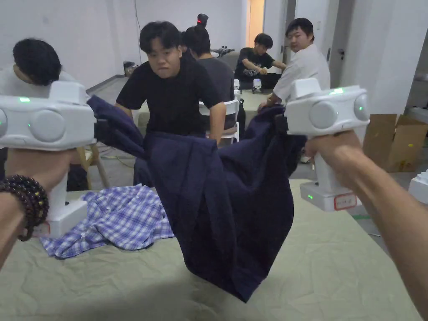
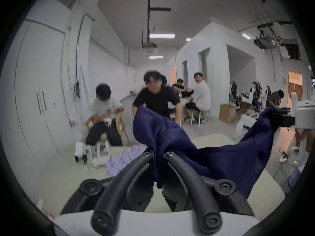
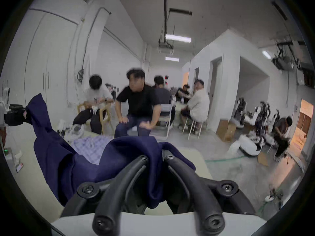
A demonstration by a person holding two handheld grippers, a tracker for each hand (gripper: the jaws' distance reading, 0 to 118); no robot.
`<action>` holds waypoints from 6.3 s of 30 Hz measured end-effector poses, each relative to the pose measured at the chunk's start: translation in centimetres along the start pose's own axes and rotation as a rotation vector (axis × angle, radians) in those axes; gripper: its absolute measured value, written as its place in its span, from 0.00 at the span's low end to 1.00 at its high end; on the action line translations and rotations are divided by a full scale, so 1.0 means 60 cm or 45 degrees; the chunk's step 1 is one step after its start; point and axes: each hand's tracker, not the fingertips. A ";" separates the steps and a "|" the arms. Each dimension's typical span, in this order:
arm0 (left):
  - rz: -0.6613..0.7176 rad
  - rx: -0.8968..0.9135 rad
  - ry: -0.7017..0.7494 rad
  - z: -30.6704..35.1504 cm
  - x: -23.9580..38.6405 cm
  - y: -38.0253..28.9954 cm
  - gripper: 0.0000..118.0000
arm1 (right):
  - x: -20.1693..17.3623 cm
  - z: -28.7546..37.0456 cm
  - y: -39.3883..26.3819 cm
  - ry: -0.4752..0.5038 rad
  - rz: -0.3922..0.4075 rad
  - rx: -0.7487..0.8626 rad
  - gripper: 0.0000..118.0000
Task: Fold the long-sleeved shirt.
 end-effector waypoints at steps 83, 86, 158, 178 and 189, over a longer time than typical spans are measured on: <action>0.217 -0.807 -0.201 0.172 0.207 -0.654 0.08 | -0.158 -0.217 -0.554 0.381 0.470 -1.009 0.02; 0.179 -0.768 -0.211 0.168 0.192 -0.624 0.08 | -0.136 -0.174 -0.534 0.387 0.390 -0.962 0.02; -0.237 -0.952 -0.142 0.228 0.190 -0.725 0.09 | -0.103 0.271 -0.747 0.284 0.141 -1.061 0.02; -0.071 -0.541 -0.253 0.248 0.140 -0.508 0.08 | -0.033 0.358 -0.586 0.189 -0.151 -0.650 0.00; -0.210 -0.744 -0.073 -0.224 0.183 -0.483 0.81 | -0.049 0.358 -0.652 0.257 -0.214 -0.799 0.00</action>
